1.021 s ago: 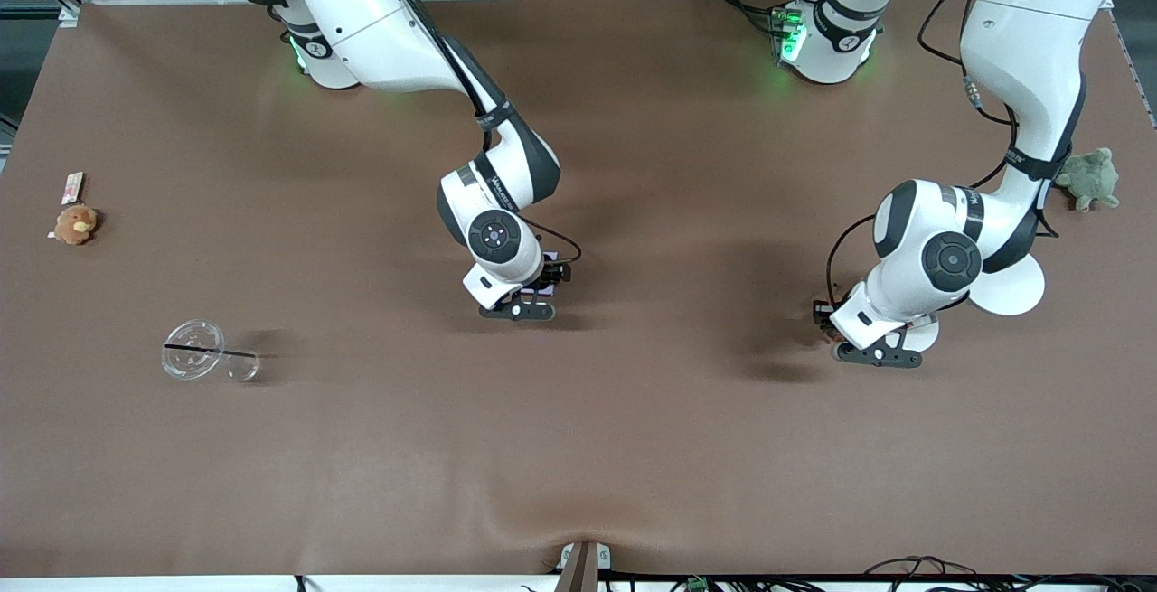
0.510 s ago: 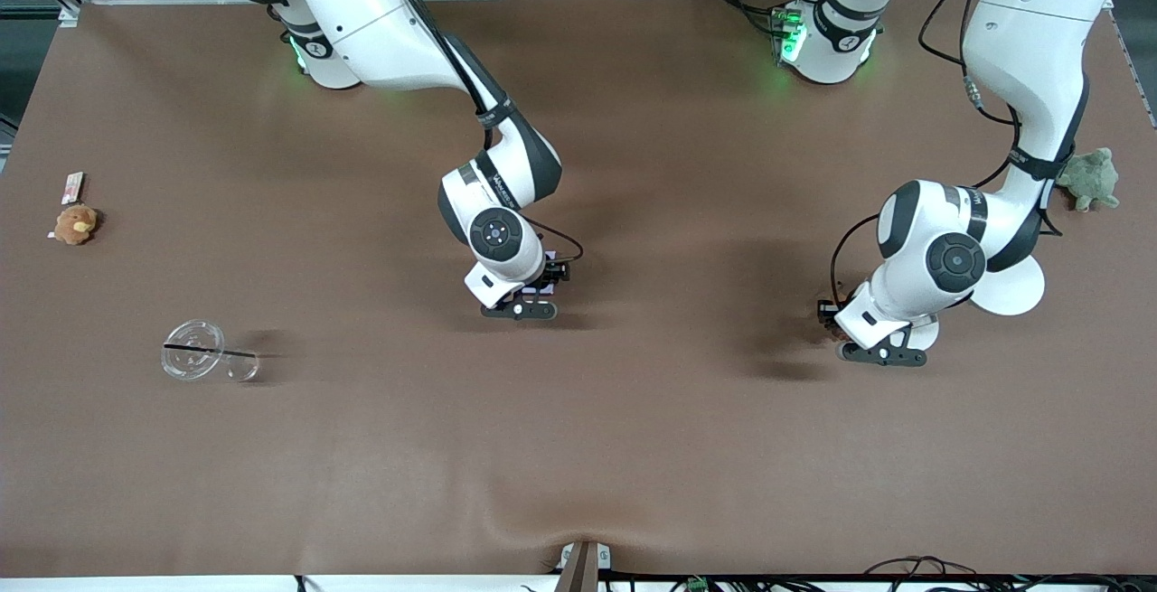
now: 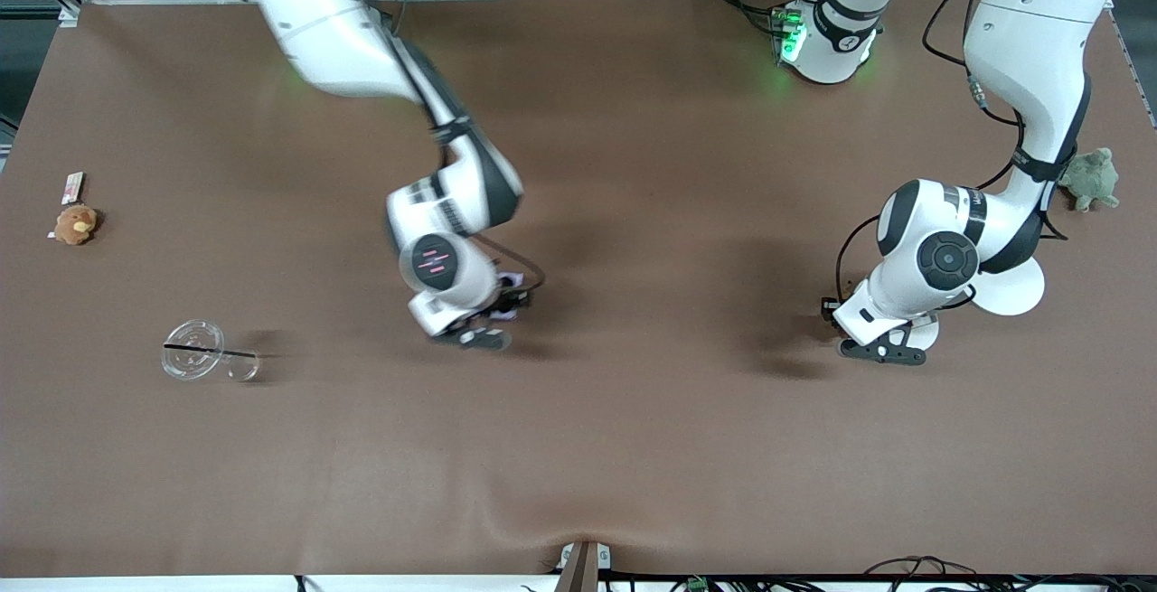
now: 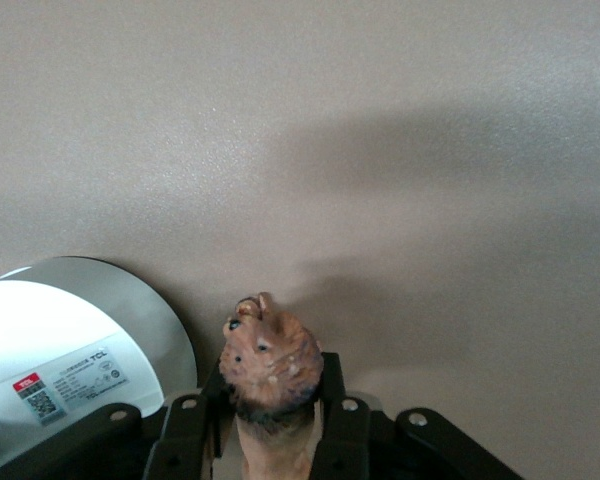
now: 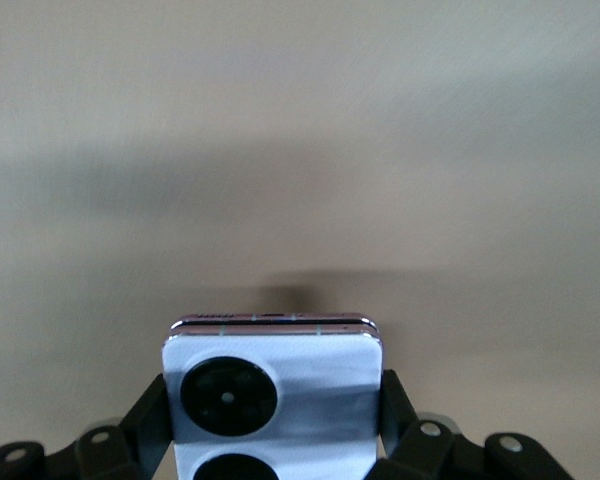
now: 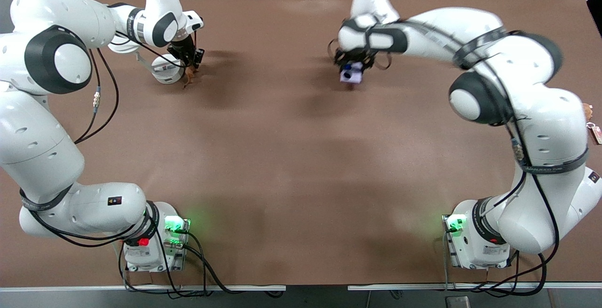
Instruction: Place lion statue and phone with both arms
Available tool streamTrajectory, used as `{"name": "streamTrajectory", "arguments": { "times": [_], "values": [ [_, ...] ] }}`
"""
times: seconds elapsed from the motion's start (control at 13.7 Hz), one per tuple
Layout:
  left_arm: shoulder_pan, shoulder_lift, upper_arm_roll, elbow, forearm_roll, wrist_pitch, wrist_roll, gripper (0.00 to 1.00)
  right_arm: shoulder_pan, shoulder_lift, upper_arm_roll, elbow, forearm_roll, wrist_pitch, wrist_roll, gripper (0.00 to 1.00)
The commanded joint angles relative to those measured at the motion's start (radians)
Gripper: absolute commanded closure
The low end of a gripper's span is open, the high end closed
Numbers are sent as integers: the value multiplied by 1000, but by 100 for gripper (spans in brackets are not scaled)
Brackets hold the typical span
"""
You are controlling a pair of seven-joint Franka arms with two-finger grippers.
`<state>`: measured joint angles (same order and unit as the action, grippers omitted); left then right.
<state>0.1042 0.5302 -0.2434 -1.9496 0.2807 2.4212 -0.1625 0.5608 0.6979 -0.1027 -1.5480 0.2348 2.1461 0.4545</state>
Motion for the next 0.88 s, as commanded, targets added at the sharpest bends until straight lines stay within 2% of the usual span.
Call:
{"name": "streamTrajectory", "arguments": {
  "times": [0.0,0.07,0.22,0.29,0.36,0.58,0.8],
  "values": [
    [8,5,-4,-8,26,18,-18,100,-119,-49,8,25,3,-84,-106,60],
    [9,5,-4,-8,26,18,-15,100,-152,-49,6,40,-3,-104,-109,60],
    [11,10,-4,-6,26,18,-8,100,-223,-47,3,65,-76,-118,-154,60],
    [11,10,-4,-3,25,18,-18,43,-252,-47,3,65,-106,-118,-198,60],
    [18,10,-4,-3,26,18,-20,0,-280,-43,3,66,-114,-118,-245,60],
    [29,2,-5,0,26,12,-18,0,-351,-21,3,69,-137,-109,-364,60],
    [26,-22,-14,9,25,4,-18,0,-381,15,3,69,-184,-103,-387,61]
  ]
}}
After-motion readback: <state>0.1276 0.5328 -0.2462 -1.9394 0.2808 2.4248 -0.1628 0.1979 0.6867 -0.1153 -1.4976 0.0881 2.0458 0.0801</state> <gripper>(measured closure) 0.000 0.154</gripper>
